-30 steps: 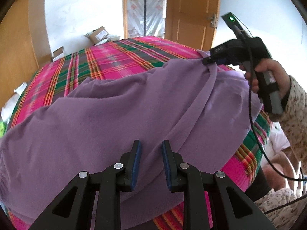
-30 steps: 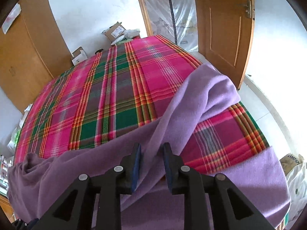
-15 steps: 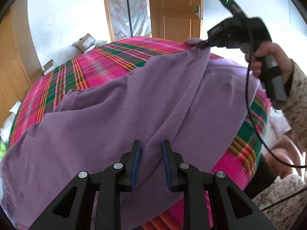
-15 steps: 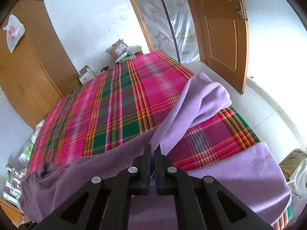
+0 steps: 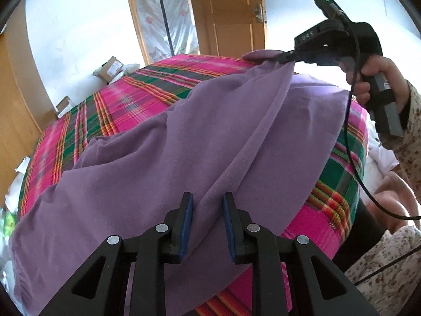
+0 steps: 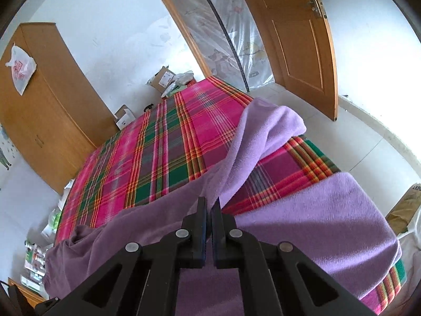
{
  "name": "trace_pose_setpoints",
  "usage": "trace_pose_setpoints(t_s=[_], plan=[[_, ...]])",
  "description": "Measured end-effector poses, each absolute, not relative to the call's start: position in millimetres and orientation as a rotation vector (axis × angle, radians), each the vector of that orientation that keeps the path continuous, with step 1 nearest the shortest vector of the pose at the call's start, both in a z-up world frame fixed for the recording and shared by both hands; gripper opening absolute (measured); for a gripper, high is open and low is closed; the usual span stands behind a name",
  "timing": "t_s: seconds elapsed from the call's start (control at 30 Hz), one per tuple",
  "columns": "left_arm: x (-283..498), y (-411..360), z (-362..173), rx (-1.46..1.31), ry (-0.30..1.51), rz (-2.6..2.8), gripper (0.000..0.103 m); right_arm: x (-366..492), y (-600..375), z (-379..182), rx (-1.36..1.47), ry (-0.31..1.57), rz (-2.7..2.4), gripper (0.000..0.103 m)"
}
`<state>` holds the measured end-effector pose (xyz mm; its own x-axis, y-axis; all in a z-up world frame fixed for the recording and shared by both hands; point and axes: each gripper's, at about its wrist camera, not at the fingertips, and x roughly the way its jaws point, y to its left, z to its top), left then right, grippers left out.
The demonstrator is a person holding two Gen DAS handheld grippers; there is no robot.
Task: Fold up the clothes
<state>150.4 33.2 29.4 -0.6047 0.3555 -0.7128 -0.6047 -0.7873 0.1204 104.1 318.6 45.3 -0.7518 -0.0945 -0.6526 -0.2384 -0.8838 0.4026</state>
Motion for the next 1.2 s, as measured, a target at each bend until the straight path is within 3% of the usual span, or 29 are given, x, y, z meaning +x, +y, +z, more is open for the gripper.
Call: trace_pose_setpoints(t_s=[0.27, 0.43, 0.63, 0.73, 0.8, 0.87, 1.2], plan=[[149.7, 31.8, 28.7, -0.98, 0.511, 2.352, 0.024, 109.0, 327.4, 29.6, -1.109, 0.787, 2.756, 0.003], [145.0, 20.2, 31.2, -1.032, 0.372, 2.305, 0.024, 114.7, 334.5, 18.8, -1.127, 0.83, 2.739, 0.003], [148.0, 37.5, 28.7, -1.024, 0.491, 2.31, 0.024, 115.3, 338.6, 13.2, -1.135, 0.854, 2.748, 0.003], [148.0, 36.9, 29.2, -1.015, 0.466, 2.321, 0.024, 111.3, 338.5, 11.7, -1.143, 0.845, 2.753, 0.003], [145.4, 32.1, 31.3, -1.012, 0.423, 2.328, 0.011, 107.9, 335.9, 12.7, -1.14, 0.825, 2.762, 0.003], [145.8, 28.3, 35.1, -1.0, 0.39, 2.35, 0.007, 107.7, 333.3, 15.2, -1.125, 0.805, 2.775, 0.003], [160.4, 10.5, 73.5, -0.796, 0.252, 2.468, 0.005, 125.0, 321.7, 62.8, -0.904, 0.668, 2.893, 0.003]])
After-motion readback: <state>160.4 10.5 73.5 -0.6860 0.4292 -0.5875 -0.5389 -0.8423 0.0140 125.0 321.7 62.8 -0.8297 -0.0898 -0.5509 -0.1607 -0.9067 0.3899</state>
